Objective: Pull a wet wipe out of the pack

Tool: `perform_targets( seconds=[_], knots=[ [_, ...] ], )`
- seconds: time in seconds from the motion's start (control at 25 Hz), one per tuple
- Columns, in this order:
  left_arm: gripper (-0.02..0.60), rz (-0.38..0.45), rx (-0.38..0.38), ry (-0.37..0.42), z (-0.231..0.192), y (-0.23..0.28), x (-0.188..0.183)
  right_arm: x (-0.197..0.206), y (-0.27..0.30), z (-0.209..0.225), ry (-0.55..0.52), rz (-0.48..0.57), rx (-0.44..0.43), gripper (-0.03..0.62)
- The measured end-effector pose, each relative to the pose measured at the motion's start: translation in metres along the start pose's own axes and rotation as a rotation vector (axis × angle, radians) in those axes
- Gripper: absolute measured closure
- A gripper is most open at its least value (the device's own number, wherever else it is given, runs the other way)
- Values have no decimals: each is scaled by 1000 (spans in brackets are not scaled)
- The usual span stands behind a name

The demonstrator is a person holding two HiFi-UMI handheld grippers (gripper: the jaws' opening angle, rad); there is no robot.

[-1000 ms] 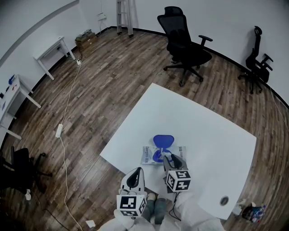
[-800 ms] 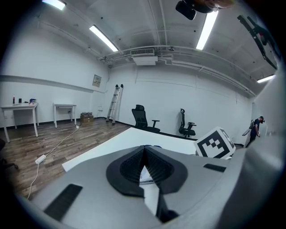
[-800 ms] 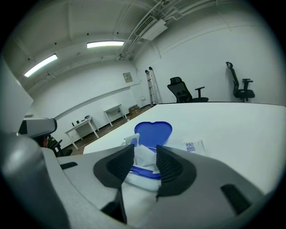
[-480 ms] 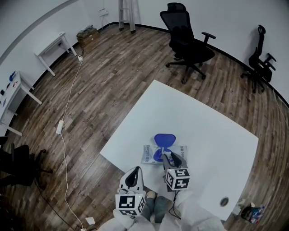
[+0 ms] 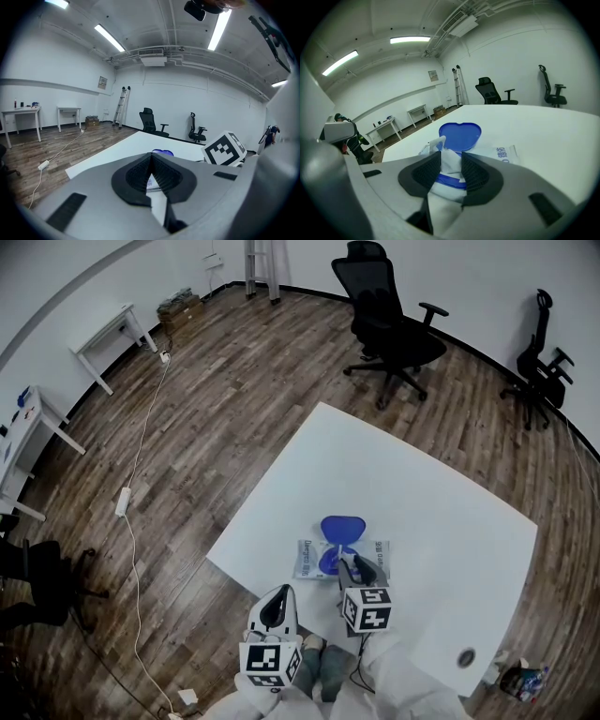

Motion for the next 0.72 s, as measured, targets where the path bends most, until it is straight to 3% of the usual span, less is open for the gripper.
perform_targets(
  seconds=[0.36,0.72],
  knots=[
    [583,-2,-7,-8,-3,1,-2,-3,2,-1,-27,-27,20,456],
    [583,1,-12,-13,-4,-1,-1,0,1,1,-32,-42,50,511]
  ],
)
Point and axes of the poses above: the fingertips, and each gripper's own axes: y forward along the fingers, z to its right, x out of its underside, the point moved 5 cm from there along -y, backward along the fingers, and after that the axes turned 15 degrees about -y, right-handed, at the moved point
